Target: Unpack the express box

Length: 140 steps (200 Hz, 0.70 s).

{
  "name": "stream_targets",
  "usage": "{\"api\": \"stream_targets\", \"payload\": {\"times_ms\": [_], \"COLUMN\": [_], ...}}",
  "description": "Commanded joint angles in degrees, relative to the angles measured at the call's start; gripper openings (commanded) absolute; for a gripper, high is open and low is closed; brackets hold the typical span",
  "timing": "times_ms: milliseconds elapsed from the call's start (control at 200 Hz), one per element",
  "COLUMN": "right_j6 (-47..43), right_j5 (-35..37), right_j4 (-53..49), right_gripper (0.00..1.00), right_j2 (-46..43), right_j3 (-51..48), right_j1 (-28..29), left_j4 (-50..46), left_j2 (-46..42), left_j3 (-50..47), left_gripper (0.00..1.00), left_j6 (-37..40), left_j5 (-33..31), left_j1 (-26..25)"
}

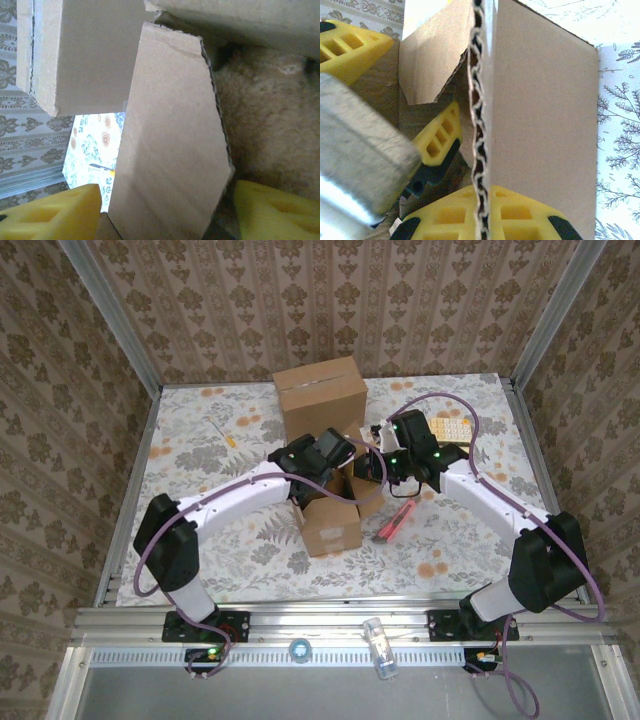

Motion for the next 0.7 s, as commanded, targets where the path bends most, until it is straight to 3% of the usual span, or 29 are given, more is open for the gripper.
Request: {"api": "stream_targets", "payload": {"times_ms": [0,190,260,430,505,695], "right_j6": [-0.4,-0.4,-0.4,-0.4,-0.8,-5.8], "right_j5": [-1.9,-1.9,-1.9,-2.0,-2.2,-2.1], "right_j4": [1.9,1.9,2.0,2.3,2.2,-1.2], "right_gripper": [0.00,0.00,0.00,0.00,0.00,0.00], "right_j2": [-1.5,-1.6,-1.7,-1.6,-1.6,-1.5], "right_j3": [-0.9,-0.9,-1.1,-1.3,-1.2,1.2], "right_j1": [-0.2,-0.2,-0.2,-0.2,-0.2,-0.4], "left_j4": [1.2,0.2,-0.6,-3.3,-5.2,-13.0], "left_j2": [0.7,0.9,0.6,0.3,0.7,1.8], "left_j3": [-0.8,0.0,0.8,3.3,5.2,13.4], "left_gripper": [0.66,0.54,0.37,0.19,0.00,0.00], "left_j6": [1.4,1.8,1.8,1.9,1.8,0.9], "left_j5": [-2.5,-2.4,-2.4,-1.4,-0.8,0.4], "left_j1": [0.5,1.2,1.5,1.8,2.1,2.5]}}
